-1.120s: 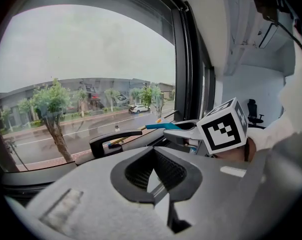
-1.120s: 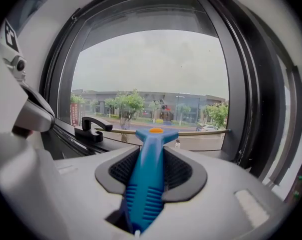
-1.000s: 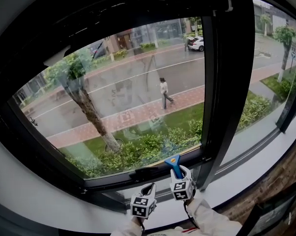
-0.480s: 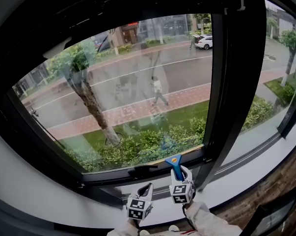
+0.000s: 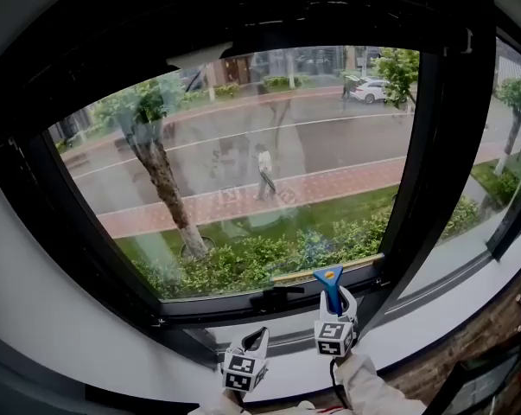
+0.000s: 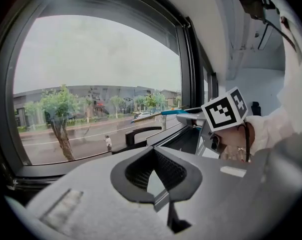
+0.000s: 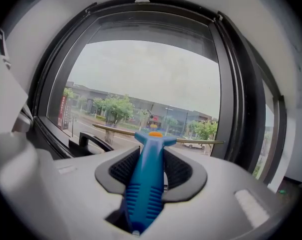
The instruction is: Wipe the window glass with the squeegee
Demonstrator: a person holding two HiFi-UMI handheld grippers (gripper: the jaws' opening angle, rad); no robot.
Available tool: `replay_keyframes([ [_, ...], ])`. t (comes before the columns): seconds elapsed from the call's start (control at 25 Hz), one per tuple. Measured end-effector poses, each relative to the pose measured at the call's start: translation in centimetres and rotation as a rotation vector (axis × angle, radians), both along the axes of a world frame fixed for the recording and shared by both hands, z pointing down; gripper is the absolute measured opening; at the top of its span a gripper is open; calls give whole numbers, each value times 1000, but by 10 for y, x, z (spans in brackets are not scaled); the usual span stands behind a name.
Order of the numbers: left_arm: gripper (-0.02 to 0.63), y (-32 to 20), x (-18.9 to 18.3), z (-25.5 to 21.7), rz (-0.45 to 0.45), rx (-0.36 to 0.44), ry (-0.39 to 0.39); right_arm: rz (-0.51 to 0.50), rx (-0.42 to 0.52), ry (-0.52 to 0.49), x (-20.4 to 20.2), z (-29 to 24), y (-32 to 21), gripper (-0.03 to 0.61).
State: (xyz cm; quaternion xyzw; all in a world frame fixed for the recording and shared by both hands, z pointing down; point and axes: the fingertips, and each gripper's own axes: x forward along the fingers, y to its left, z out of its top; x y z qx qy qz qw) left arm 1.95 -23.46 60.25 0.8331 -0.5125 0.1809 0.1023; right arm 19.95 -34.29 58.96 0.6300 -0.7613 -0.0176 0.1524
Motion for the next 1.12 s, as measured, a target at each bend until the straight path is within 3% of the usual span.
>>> replay_keyframes([
  [0.24,0,13,-74,-17,-30,42,23,25,39,-43,-34,-43,24,149],
  [0.36,0,26,-115,-35,-49,59,62,11,45,-75,-70,-62,44,149],
  [0.6,0,39,-215,-96,-117,192,37,-48,129,-134,-161,-120,75,149],
  [0.8,0,37,-275,-194,-155,310,46,-88,257,-205,-238,-204,84,149],
  [1.0,0,28,-292,-322,-168,542,51,-152,410,-255,-291,-313,80,149],
  [1.12,0,17,-292,-374,-179,609,65,-175,507,-261,-305,-377,71,149],
])
